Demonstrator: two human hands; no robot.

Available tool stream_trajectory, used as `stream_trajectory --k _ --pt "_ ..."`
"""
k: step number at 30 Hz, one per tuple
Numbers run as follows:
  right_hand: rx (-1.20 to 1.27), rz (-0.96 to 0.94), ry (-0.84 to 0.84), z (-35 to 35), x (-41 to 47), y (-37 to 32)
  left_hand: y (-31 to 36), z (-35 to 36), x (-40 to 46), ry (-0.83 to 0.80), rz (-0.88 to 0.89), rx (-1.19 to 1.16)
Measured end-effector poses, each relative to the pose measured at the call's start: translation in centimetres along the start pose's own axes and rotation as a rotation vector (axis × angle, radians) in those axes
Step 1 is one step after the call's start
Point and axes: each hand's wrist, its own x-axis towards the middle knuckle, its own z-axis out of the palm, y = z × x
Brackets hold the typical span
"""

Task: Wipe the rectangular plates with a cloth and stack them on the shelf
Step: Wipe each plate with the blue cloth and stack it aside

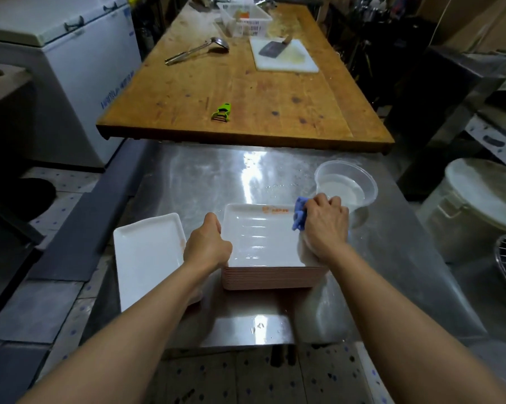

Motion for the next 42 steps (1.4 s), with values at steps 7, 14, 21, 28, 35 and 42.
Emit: stream_trajectory --k 7,14,21,28,35,42 --pt "-0.007 -0.093 -0.049 -0.5 -3.6 1.2 0.7 0.0 -0.5 0.039 -0.017 0.055" --pt "0.106 -0.084 -0.093 -1.0 -8.9 1.0 0.7 0.5 -0.7 0.069 -0.028 0.027" --pt "0.222 -0.186 -0.115 -1.1 -9.7 -3.6 0.0 0.6 -0.5 0.033 -0.003 -0.090" --pt "0.368 -0.341 -0.148 0.1 -8.7 -8.6 -1.5 0.7 -0.2 -0.073 0.040 -0.293" --pt "0.273 -0.341 -0.131 0.3 -4.1 -8.9 -1.9 0.4 0.1 -0.120 0.077 -0.333" --pt "0.319 -0.255 -0.148 -0.3 -2.1 -9.7 -2.3 0.1 0.4 -0.138 0.089 -0.374"
